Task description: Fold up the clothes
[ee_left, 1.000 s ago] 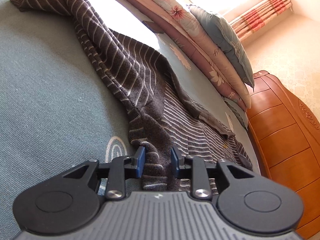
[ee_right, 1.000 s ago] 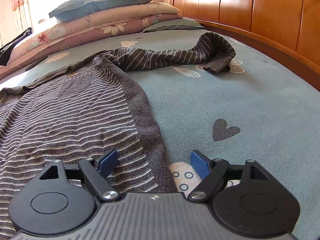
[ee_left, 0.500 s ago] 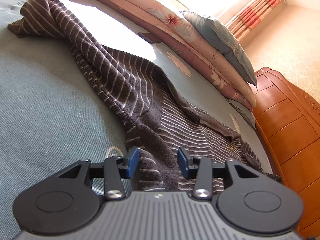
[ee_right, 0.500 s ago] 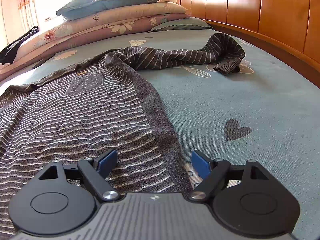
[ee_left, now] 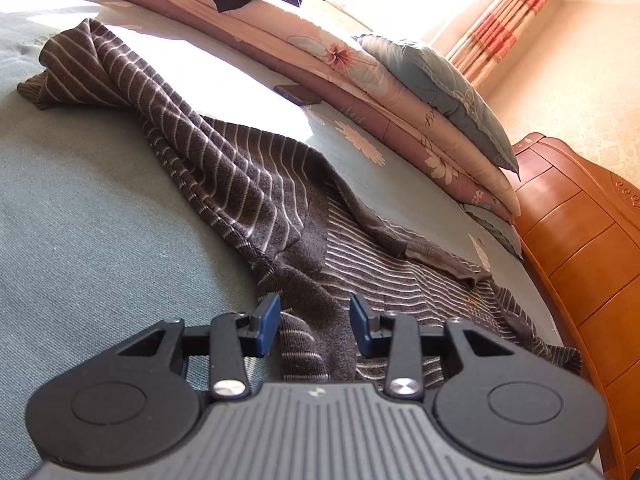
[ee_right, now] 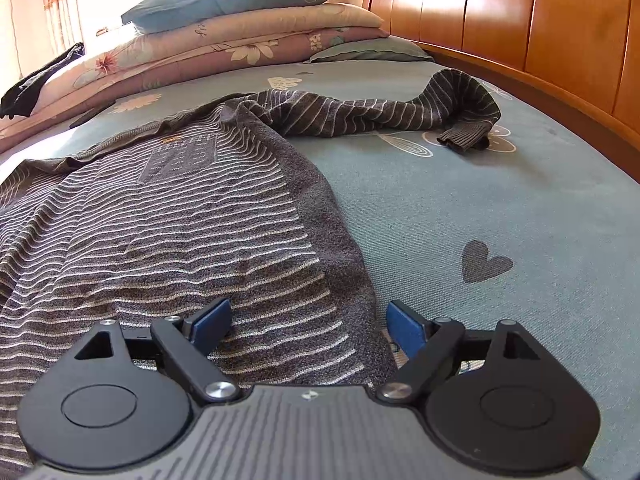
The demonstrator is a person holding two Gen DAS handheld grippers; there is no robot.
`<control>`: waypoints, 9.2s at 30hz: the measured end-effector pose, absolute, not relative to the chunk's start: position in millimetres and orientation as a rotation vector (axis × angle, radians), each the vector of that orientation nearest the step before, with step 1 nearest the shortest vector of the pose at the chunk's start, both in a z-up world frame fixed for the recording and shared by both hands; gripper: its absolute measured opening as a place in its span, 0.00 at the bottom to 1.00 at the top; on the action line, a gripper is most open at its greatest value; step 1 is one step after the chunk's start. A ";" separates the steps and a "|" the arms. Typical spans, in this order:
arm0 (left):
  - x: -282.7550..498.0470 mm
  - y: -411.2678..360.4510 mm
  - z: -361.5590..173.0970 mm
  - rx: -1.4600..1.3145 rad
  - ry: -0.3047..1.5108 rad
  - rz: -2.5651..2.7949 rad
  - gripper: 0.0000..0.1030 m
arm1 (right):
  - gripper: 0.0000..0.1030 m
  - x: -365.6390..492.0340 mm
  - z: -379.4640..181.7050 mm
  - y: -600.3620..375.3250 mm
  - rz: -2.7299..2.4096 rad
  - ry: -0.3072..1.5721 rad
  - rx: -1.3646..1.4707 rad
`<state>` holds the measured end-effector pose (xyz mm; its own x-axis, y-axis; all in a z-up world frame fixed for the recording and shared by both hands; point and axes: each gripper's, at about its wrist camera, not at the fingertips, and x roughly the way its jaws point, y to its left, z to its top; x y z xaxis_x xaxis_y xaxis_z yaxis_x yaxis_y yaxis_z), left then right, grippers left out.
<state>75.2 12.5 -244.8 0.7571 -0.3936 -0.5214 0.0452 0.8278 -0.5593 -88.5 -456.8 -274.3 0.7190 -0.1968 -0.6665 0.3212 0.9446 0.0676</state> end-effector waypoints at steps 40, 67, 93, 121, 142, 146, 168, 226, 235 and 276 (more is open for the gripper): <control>85.4 38.2 -275.8 -0.733 0.708 -0.260 0.38 | 0.67 -30.4 -266.1 -511.0 -0.238 0.696 0.248; 82.6 36.5 -277.2 -0.702 0.720 -0.282 0.47 | 0.57 -113.9 -229.5 -492.4 -0.333 0.674 0.202; 70.5 41.7 -279.4 -0.739 0.735 -0.334 0.56 | 0.10 -186.2 -244.6 -446.1 -0.140 0.652 0.482; 65.5 46.4 -269.7 -0.708 0.730 -0.304 0.58 | 0.36 -140.8 -178.2 -341.0 -0.032 0.672 -0.016; 58.8 65.7 -263.9 -0.700 0.718 -0.292 0.62 | 0.13 -153.6 -239.9 -119.6 0.533 0.858 -0.580; 58.1 67.8 -263.0 -0.697 0.718 -0.292 0.63 | 0.11 -147.5 -231.9 -129.0 0.529 0.880 -0.491; 77.3 51.3 -300.6 -1.078 0.890 -0.417 0.59 | 0.11 -118.7 -106.8 -210.5 0.525 0.781 -0.027; 87.9 91.3 -305.3 -1.218 0.777 -0.378 0.03 | 0.11 -102.7 -187.3 -151.3 0.744 1.121 0.039; 87.7 92.3 -309.9 -1.115 0.816 -0.309 0.03 | 0.11 -86.4 -214.9 -144.0 0.747 1.197 0.063; -49.1 -56.8 -178.1 -0.069 0.609 -0.476 0.51 | 0.47 -145.0 -204.9 -346.1 0.102 0.744 0.030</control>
